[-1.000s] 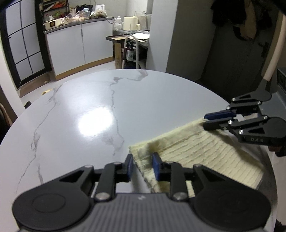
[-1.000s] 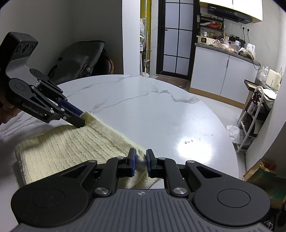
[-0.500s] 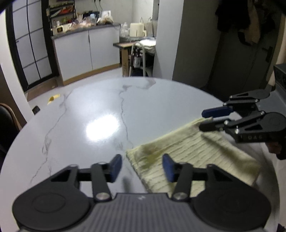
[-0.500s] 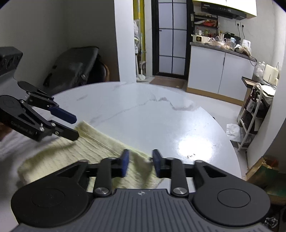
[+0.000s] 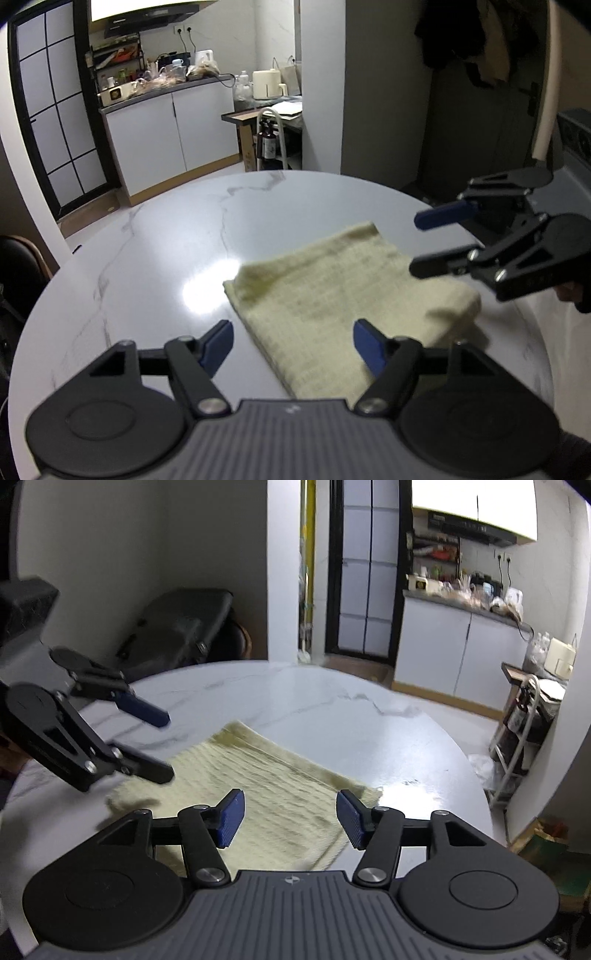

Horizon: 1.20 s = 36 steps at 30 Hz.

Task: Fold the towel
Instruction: 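Press the folded towel flat with both open tools and withdraw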

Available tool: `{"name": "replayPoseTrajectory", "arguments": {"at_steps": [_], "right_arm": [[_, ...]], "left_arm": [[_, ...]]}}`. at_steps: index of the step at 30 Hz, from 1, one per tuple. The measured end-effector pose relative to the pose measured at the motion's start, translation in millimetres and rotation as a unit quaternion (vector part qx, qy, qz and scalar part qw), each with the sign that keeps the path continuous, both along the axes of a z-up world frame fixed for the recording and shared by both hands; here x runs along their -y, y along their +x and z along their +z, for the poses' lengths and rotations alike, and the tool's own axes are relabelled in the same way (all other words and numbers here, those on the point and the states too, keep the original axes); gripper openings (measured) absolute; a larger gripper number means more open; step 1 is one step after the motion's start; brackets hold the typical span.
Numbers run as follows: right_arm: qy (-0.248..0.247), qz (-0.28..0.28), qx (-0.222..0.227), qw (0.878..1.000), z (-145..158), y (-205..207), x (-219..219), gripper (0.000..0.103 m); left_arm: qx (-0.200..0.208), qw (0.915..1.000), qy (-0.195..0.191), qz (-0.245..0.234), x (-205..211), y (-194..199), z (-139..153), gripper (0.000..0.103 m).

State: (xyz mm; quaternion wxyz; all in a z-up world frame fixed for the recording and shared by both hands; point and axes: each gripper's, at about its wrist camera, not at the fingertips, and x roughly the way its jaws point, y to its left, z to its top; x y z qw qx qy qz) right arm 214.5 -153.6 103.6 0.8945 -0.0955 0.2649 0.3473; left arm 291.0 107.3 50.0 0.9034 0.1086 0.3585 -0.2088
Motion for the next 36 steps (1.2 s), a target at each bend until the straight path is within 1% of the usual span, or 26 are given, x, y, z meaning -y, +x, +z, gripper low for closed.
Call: {"name": "replayPoseTrajectory", "arguments": {"at_steps": [1,2,3,4,6,7,8,11,14,16,22,23,24,25,26,27,29,31,33,36], "right_arm": [[0.005,0.004,0.000,1.000,0.2,-3.7,1.4,0.058],[0.009,0.011,-0.005,1.000,-0.1,-8.8,2.4,0.054],[0.008,0.014,-0.006,1.000,-0.2,-9.9,1.9,0.050],[0.004,0.023,-0.010,1.000,-1.7,-14.7,0.7,0.044],[-0.010,0.039,-0.012,0.999,-5.8,-25.1,-3.4,0.039],[-0.014,0.044,-0.015,0.999,-7.6,-27.9,-4.8,0.030],[-0.017,0.048,-0.017,0.999,-9.4,-30.6,-5.9,0.023],[-0.022,0.047,-0.021,0.998,-14.4,-33.4,-6.8,0.019],[-0.025,0.043,-0.029,0.998,-20.9,-32.8,-5.8,0.019],[-0.026,0.041,-0.034,0.998,-26.2,-32.8,-3.6,0.019],[-0.005,0.037,-0.040,0.998,-31.6,-32.9,6.6,0.020],[-0.003,0.035,-0.043,0.998,-30.7,-32.4,6.7,0.022],[-0.001,0.033,-0.046,0.998,-29.9,-31.9,6.6,0.022],[0.002,0.031,-0.048,0.998,-28.4,-31.7,6.4,0.027],[0.009,0.027,-0.049,0.998,-24.2,-32.5,7.7,0.039],[0.014,0.023,-0.041,0.999,-20.9,-34.1,8.8,0.045],[0.021,0.016,-0.028,0.999,-14.7,-38.3,10.4,0.067],[0.024,0.011,-0.015,1.000,-8.9,-43.0,11.6,0.072],[0.026,0.008,-0.010,1.000,-5.9,-45.8,12.5,0.072],[0.046,0.000,-0.011,0.999,-2.0,-51.6,17.4,0.077]], "left_arm": [[0.003,1.0000,-0.001,0.001,-1.2,-1.7,-0.8,0.074],[0.006,1.0000,-0.003,0.002,-2.1,-3.7,-1.9,0.072],[0.008,0.9999,-0.007,0.002,-2.5,-6.1,-3.2,0.066],[0.009,0.9999,-0.012,0.001,-2.8,-8.1,-3.8,0.062],[0.005,0.9998,-0.021,-0.002,-1.9,-12.8,-7.8,0.046],[0.003,0.9997,-0.022,-0.004,-1.2,-16.7,-8.0,0.041],[0.000,0.9997,-0.023,-0.007,-0.1,-20.0,-9.8,0.034],[-0.006,0.9997,-0.019,-0.013,1.8,-24.3,-17.2,0.029],[-0.010,0.9998,-0.015,-0.011,2.8,-25.2,-23.0,0.029],[-0.003,0.9998,-0.015,-0.013,1.8,-27.7,-25.4,0.029],[0.003,0.9998,-0.018,-0.013,-1.3,-29.4,-27.8,0.030],[0.002,0.9998,-0.018,-0.011,-1.1,-28.7,-27.7,0.031],[0.001,0.9998,-0.018,-0.007,-0.5,-28.0,-27.0,0.036],[0.000,0.9998,-0.017,-0.005,0.3,-27.8,-26.2,0.042],[0.005,0.9999,-0.012,-0.001,2.6,-27.6,-23.4,0.053],[0.015,0.9998,-0.008,0.004,5.3,-28.3,-19.6,0.064],[0.027,0.9996,-0.012,0.005,7.8,-31.5,-15.0,0.071],[0.036,0.9991,-0.023,0.000,12.1,-36.9,-9.3,0.073],[0.039,0.9988,-0.028,0.001,15.7,-41.7,-6.7,0.081],[0.048,0.9980,-0.034,0.022,20.1,-50.9,-6.5,0.087]]}}
